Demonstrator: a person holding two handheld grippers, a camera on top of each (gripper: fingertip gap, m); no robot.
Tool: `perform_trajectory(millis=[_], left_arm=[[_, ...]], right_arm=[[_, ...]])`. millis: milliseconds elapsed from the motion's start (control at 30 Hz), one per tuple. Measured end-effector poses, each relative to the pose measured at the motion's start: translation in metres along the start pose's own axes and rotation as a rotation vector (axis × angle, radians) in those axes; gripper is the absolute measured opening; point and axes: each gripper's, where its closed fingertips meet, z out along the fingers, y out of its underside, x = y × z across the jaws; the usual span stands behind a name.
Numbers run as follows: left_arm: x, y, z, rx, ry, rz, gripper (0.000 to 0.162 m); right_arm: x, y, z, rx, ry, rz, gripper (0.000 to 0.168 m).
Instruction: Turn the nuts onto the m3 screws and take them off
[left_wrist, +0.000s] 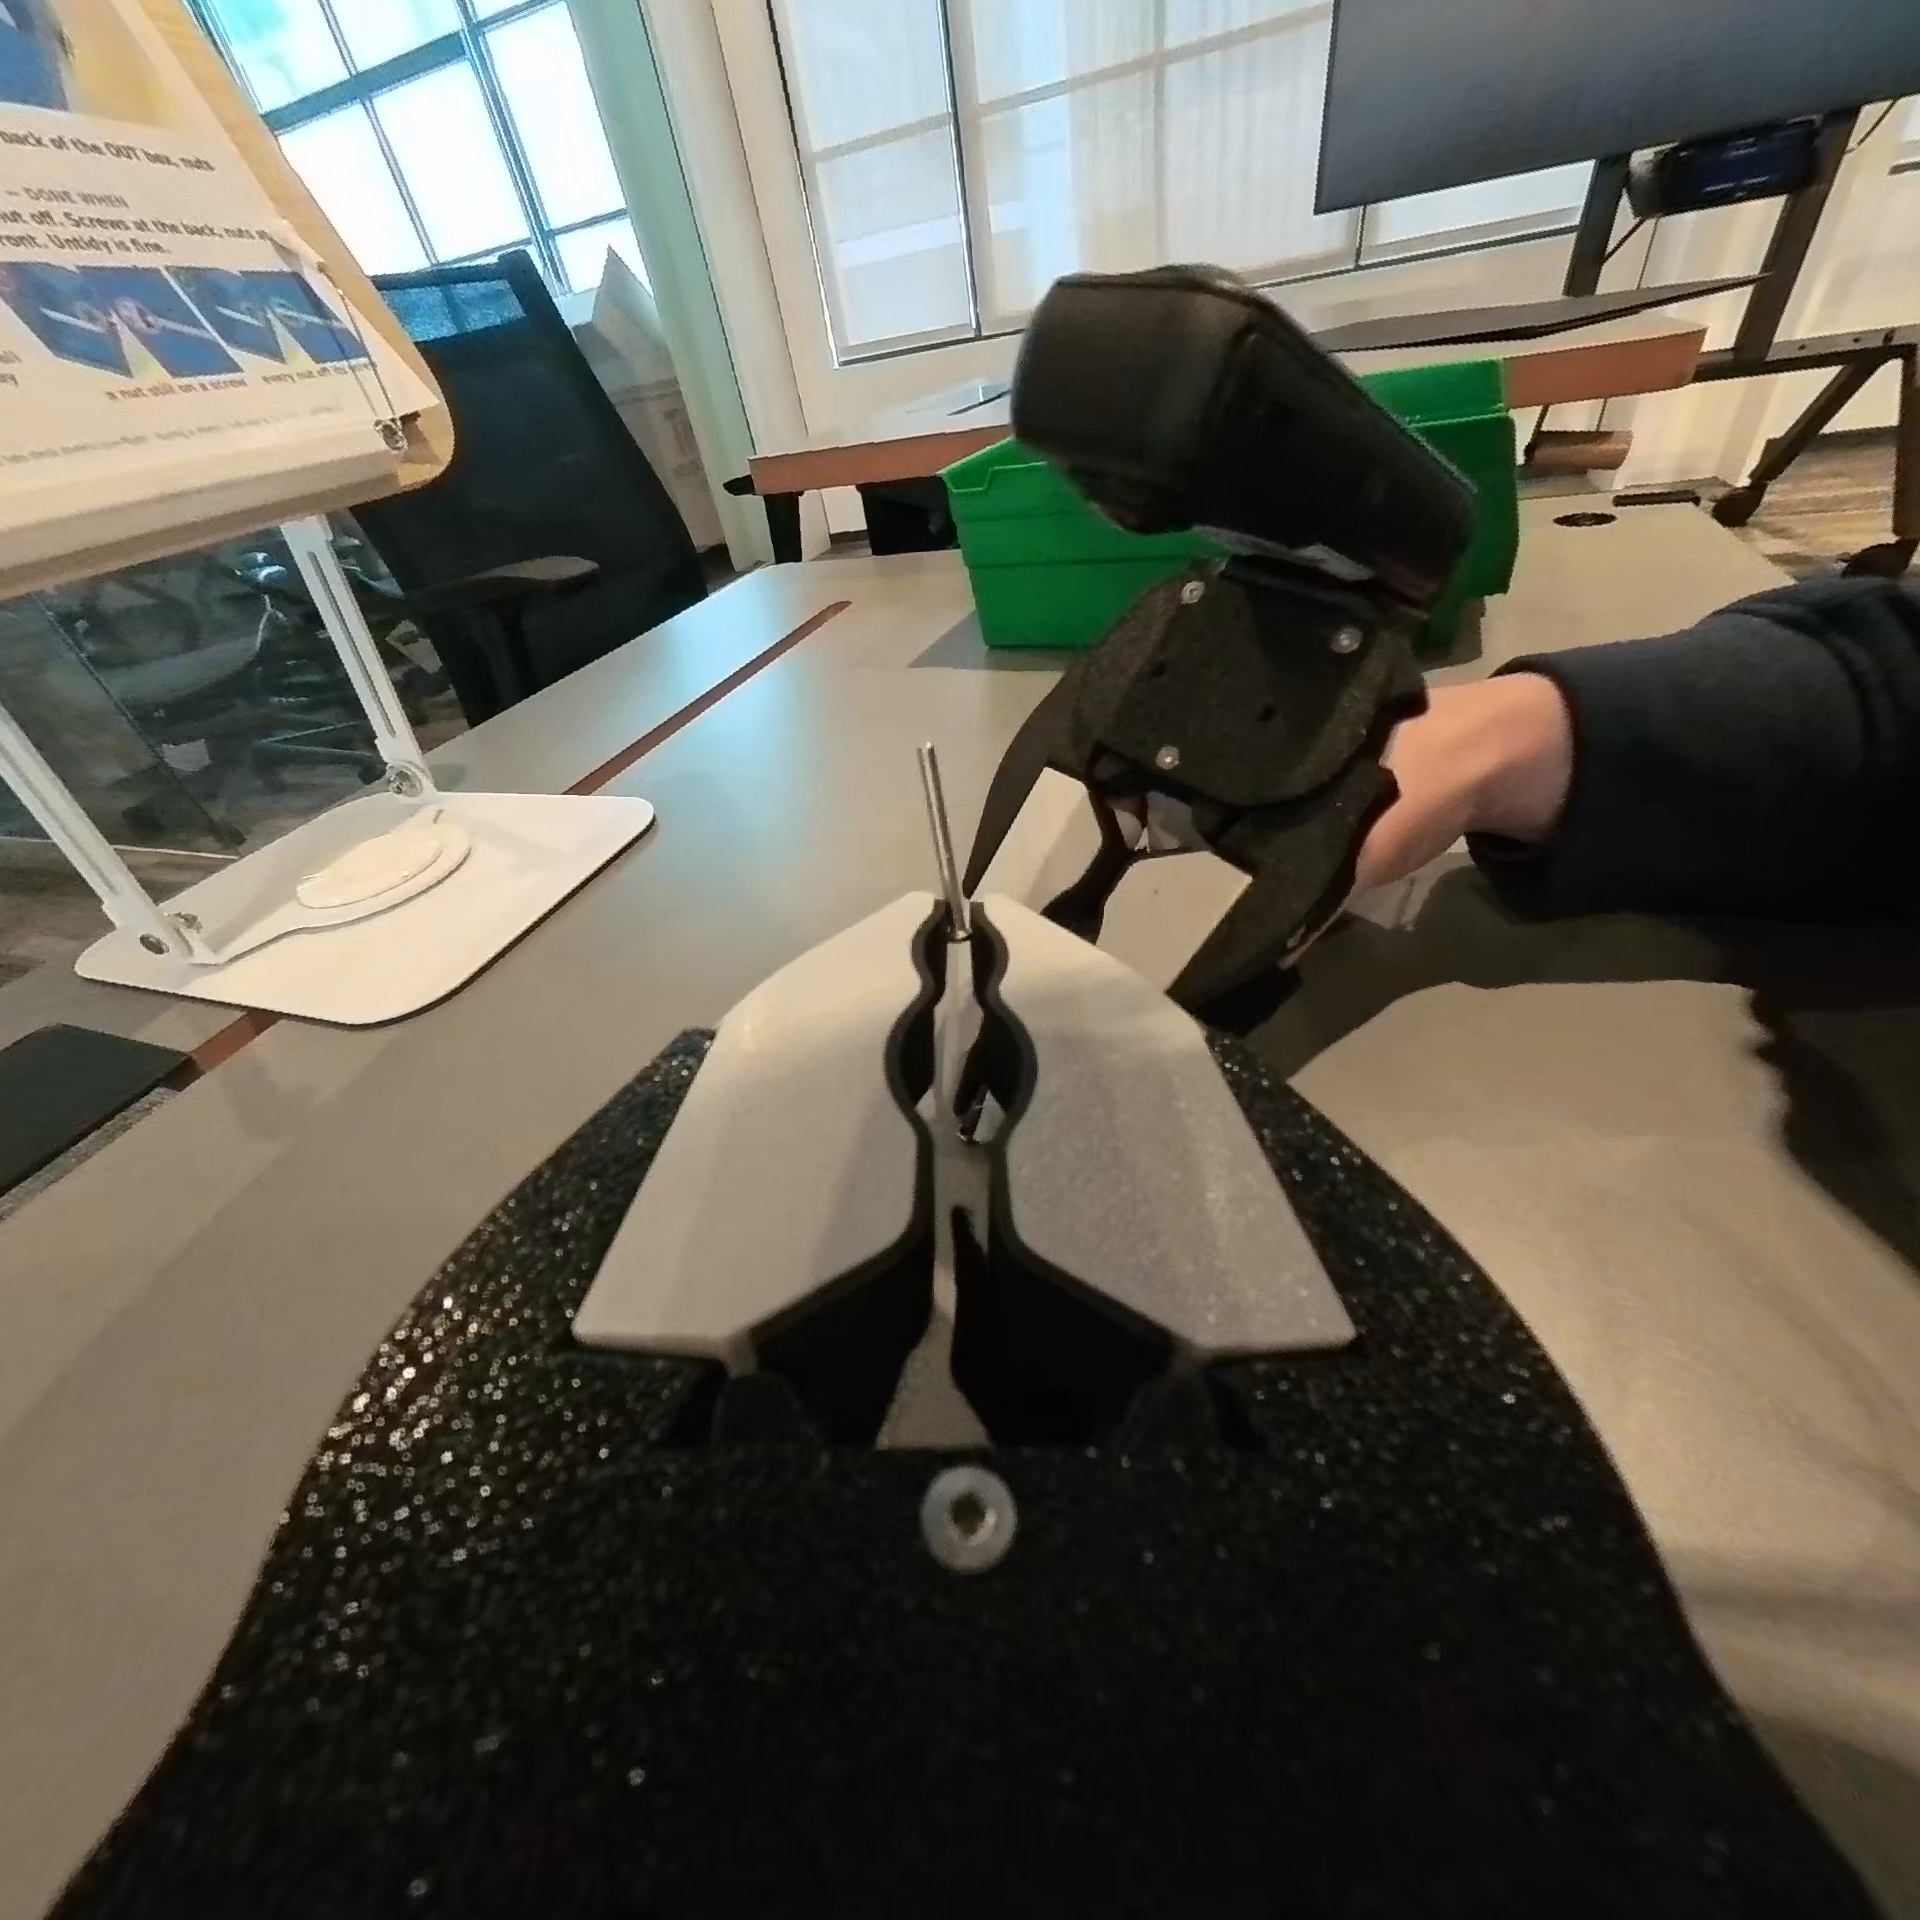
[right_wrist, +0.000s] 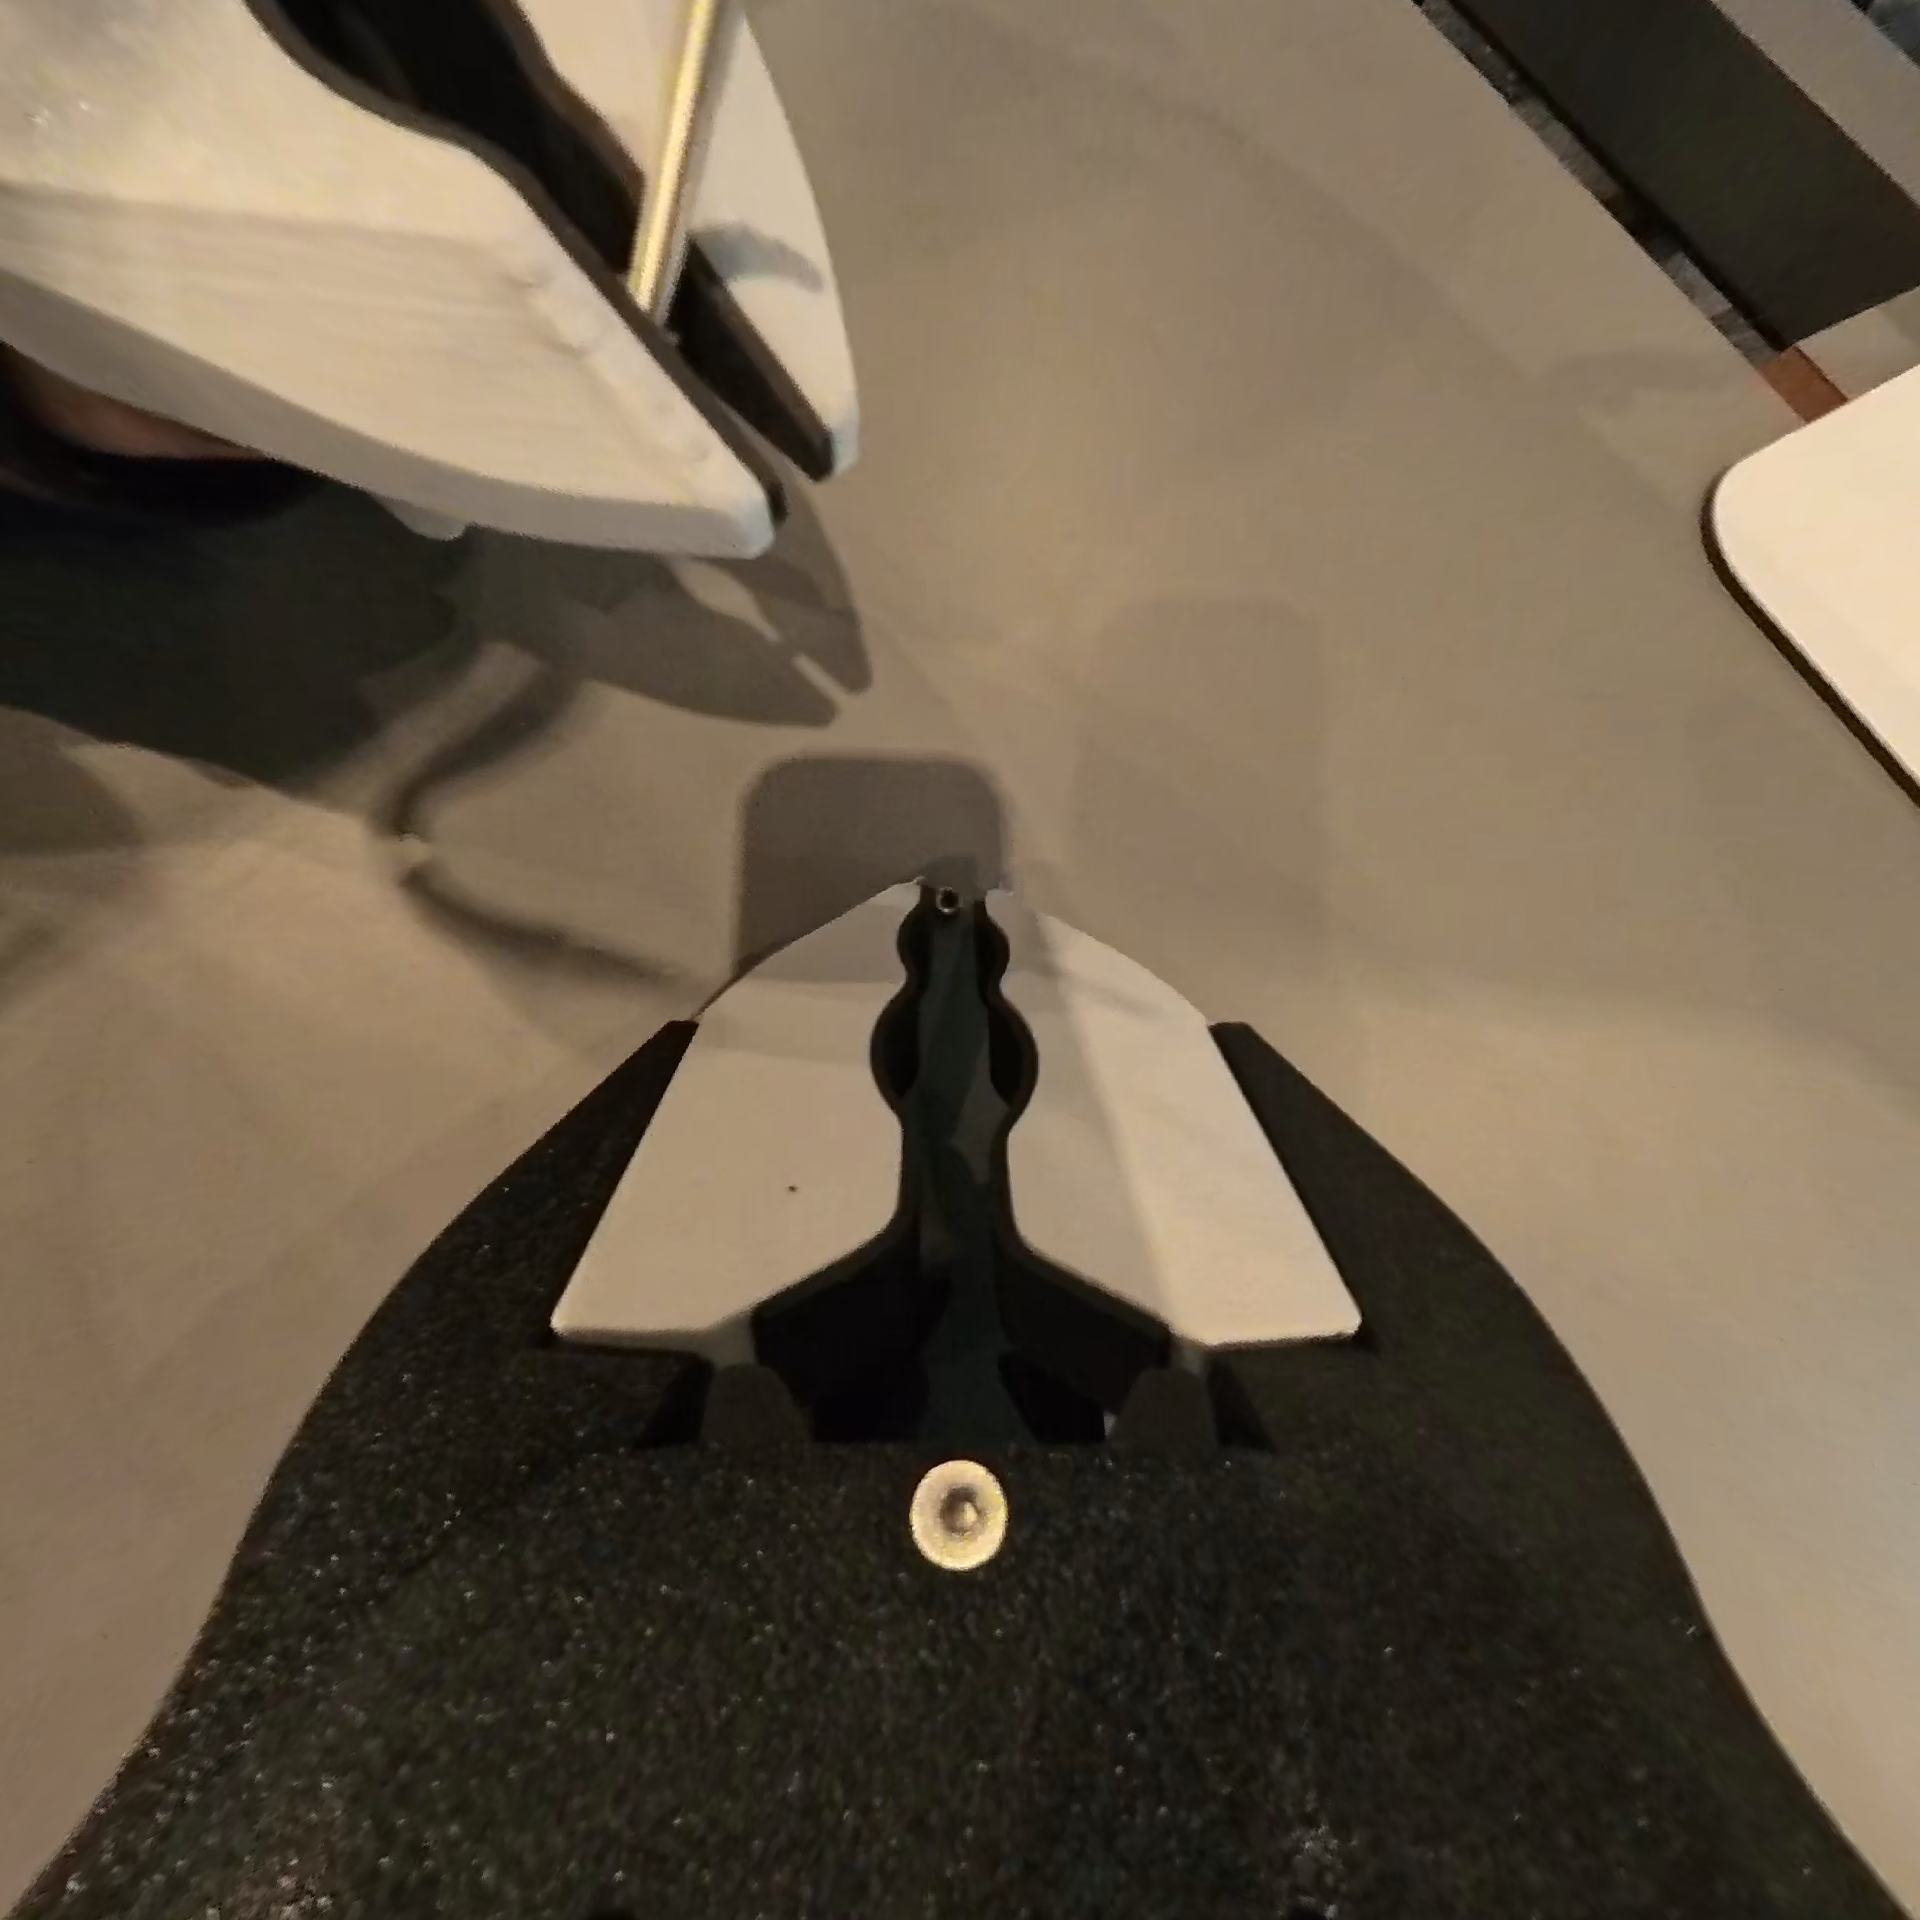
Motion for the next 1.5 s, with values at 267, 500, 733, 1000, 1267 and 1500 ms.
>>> perform_trajectory(millis=[267, 500, 733, 1000, 1267, 1500], left_arm=[[0.001, 0.001, 0.001, -0.005, 0.002, 0.005, 0.003], [0.002, 0.002, 0.001, -0.013, 0.006, 0.018, 0.003], [-0.004, -0.003, -0.002, 0.025, -0.021, -0.017, 0.003], [-0.007, -0.005, -0.004, 0.042, -0.03, -0.036, 0.003], [-0.007, -0.004, -0.004, 0.041, -0.027, -0.037, 0.003], [-0.005, -0.003, -0.003, 0.032, -0.021, -0.028, 0.003]], right_arm=[[-0.003, -0.001, 0.001, -0.001, -0.008, -0.002, 0.005], [0.001, -0.002, -0.004, 0.023, 0.019, -0.006, 0.0], [0.002, -0.004, -0.006, 0.055, -0.016, 0.037, 0.006], [0.0, -0.009, 0.011, 0.002, -0.036, 0.022, 0.011], [0.0, -0.009, 0.011, 0.0, -0.02, 0.001, 0.005], [0.006, -0.018, -0.005, 0.066, 0.003, 0.015, 0.005]])
